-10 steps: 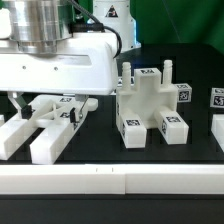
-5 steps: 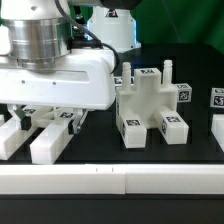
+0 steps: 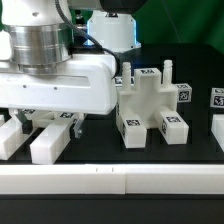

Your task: Assemble chair

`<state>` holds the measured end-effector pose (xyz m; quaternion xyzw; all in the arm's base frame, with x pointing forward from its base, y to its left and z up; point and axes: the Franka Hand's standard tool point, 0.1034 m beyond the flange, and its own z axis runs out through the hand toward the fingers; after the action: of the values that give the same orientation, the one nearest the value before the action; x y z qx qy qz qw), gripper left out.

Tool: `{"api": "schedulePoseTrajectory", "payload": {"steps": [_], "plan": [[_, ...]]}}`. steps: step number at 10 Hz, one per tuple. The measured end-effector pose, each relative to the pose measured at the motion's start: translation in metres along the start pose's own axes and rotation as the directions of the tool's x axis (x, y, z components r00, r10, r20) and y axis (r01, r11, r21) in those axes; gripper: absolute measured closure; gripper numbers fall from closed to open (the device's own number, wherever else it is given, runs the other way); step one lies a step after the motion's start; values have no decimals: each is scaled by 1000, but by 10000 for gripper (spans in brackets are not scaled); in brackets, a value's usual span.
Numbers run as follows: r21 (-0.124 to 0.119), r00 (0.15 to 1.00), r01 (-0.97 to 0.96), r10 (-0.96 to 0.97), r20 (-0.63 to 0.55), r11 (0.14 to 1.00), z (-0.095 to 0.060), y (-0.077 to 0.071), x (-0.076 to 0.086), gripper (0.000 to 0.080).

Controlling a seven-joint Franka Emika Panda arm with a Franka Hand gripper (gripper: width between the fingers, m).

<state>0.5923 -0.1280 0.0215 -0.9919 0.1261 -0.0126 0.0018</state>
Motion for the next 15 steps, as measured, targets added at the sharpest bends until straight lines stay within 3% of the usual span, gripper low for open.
{"api": "schedulePoseTrajectory", "payload": {"steps": [4, 9, 10, 11, 12, 13, 15], "plan": [[-2, 1000, 5, -5, 20, 1000, 13, -2, 13, 151], [-9, 999, 29, -29, 22, 1000, 21, -15, 3, 151], [-10, 999, 29, -29, 21, 1000, 21, -14, 3, 181], [-10, 999, 27, -26, 21, 1000, 21, -12, 3, 314], [-10, 999, 26, -26, 21, 1000, 21, -12, 3, 314], [-11, 999, 26, -26, 20, 1000, 21, -11, 3, 498], [-11, 999, 25, -24, 20, 1000, 21, -11, 3, 514]]}}
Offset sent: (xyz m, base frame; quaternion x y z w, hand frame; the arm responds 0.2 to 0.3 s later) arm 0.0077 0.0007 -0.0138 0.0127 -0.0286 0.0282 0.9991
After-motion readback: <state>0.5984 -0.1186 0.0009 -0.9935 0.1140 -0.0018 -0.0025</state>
